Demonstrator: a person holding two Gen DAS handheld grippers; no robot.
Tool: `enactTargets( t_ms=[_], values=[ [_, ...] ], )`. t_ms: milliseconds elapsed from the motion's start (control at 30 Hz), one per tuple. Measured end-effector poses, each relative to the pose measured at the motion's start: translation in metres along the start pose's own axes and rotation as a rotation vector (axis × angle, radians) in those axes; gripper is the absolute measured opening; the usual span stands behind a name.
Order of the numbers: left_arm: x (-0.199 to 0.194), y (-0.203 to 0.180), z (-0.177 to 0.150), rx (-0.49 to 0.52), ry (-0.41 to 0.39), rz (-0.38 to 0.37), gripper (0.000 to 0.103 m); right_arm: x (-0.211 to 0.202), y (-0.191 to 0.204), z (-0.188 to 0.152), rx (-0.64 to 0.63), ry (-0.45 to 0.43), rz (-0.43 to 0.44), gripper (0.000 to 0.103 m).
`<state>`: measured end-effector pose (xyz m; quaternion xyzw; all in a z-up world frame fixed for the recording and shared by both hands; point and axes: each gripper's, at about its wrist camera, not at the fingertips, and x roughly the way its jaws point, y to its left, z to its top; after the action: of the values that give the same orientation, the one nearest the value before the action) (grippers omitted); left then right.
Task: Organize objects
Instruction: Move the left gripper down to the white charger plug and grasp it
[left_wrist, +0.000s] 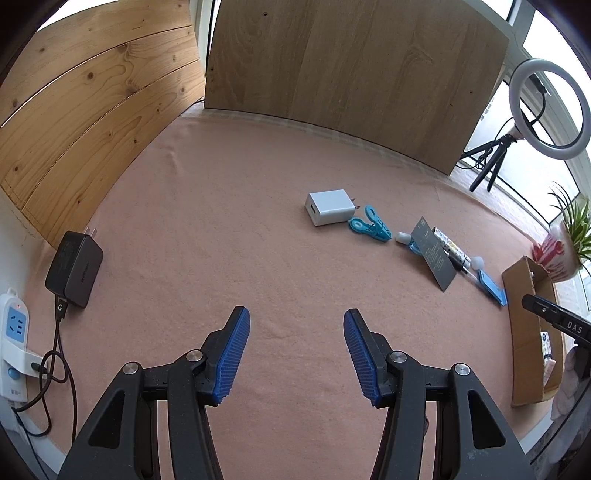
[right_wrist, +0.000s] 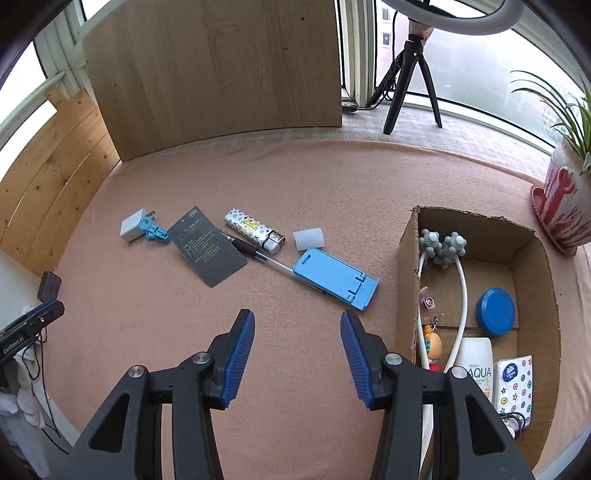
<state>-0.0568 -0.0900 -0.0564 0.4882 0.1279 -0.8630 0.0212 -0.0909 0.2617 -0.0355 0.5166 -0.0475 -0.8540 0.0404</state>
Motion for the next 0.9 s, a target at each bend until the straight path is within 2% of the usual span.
enactTargets(
  t_ms=[233, 600, 767, 900],
  values=[
    [0.028, -0.005, 0.038, 0.038, 0.017, -0.03, 0.057, 0.019, -0.006, 0.006, 0.065, 0.056, 0.045, 0.045],
    [0.11, -0.012, 0.131, 0.037, 0.08, -0.064, 0.057, 0.03, 0.016, 0.011, 0.057, 0.082, 0.077, 0.045],
    [0.143, -0.023, 0.154, 0.04, 0.151, -0.104, 0.057, 0.029, 0.024, 0.016, 0.04, 0.073, 0.053, 0.045],
    [0.162, -0.043, 0.16, 0.086, 0.194, -0.132, 0.057, 0.031, 0.022, 0.017, 0.065, 0.076, 0.046, 0.045]
  ],
)
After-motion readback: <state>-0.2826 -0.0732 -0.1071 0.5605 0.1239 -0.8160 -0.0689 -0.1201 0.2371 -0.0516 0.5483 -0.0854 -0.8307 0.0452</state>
